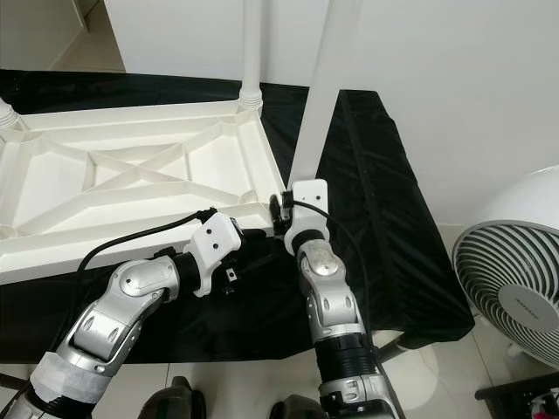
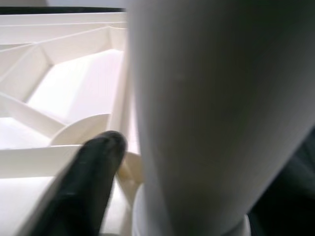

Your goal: Building children table

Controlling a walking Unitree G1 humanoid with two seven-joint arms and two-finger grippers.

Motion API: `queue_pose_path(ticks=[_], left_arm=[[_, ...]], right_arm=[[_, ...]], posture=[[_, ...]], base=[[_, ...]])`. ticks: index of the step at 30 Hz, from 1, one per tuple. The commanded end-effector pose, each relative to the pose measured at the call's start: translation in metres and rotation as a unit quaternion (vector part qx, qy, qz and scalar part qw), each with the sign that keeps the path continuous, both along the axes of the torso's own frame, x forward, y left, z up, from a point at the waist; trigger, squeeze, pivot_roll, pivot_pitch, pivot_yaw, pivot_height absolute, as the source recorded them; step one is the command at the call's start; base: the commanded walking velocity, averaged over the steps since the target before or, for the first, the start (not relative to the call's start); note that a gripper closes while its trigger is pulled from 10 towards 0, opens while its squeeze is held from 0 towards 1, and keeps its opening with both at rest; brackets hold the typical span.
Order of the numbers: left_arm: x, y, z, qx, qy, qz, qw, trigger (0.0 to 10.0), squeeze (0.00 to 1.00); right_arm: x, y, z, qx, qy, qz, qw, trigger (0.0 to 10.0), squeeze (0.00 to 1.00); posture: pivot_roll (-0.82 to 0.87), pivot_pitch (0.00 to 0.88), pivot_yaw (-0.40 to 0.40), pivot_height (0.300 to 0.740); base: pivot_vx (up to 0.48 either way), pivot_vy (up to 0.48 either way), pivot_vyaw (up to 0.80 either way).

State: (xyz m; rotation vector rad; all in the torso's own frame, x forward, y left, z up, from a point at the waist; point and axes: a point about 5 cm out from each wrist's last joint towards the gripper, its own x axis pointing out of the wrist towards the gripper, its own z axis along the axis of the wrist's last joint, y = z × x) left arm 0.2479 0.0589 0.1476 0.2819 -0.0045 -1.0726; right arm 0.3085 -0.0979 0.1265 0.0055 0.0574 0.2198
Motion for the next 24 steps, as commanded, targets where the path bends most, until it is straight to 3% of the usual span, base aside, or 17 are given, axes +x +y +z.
queue_pose_path(ticks=[1, 5, 6, 11, 16, 17, 24], left_arm=[[0.000, 0.001, -0.002, 0.001, 0.003, 0.019, 1.000, 10.0, 0.00], [0.001, 0.001, -0.002, 0.001, 0.003, 0.020, 1.000, 10.0, 0.00], [0.002, 0.001, -0.002, 0.001, 0.002, 0.021, 1.000, 10.0, 0.00], [0.003, 0.002, -0.001, 0.001, -0.001, 0.021, 1.000, 10.0, 0.00], [0.004, 0.002, -0.001, 0.002, -0.002, 0.021, 1.000, 10.0, 0.00], [0.004, 0.003, 0.000, 0.002, -0.003, 0.021, 1.000, 10.0, 0.00], [0.004, 0.003, 0.001, 0.004, -0.003, 0.020, 1.000, 10.0, 0.00]], right_arm=[[0.004, -0.004, 0.003, 0.000, -0.002, 0.014, 1.000, 10.0, 1.00], [0.008, -0.009, 0.005, -0.003, -0.005, 0.032, 0.999, 10.0, 1.00], [0.010, -0.015, 0.008, -0.010, -0.011, 0.055, 0.998, 10.0, 0.00], [0.015, -0.036, 0.013, -0.053, -0.038, 0.132, 0.989, 10.0, 0.00], [0.017, -0.044, 0.011, -0.076, -0.039, 0.172, 0.981, 10.0, 0.00], [0.018, -0.049, 0.006, -0.089, -0.029, 0.218, 0.971, 10.0, 0.00], [0.023, -0.045, 0.004, -0.097, -0.031, 0.276, 0.956, 10.0, 0.00]], posture=[[0.01, 0.000, -0.050, 0.740], [0.01, 0.000, -0.051, 0.740], [0.01, 0.000, -0.052, 0.740], [0.01, 0.000, -0.050, 0.740], [0.01, 0.000, -0.045, 0.740], [0.01, 0.000, -0.042, 0.740], [0.02, 0.000, -0.035, 0.740]], base=[[0.000, 0.000, 0.00], [0.000, 0.000, 0.00], [0.000, 0.000, 0.00], [0.000, 0.000, 0.00], [0.000, 0.000, 0.00], [0.000, 0.000, 0.00], [0.000, 0.000, 0.00]])
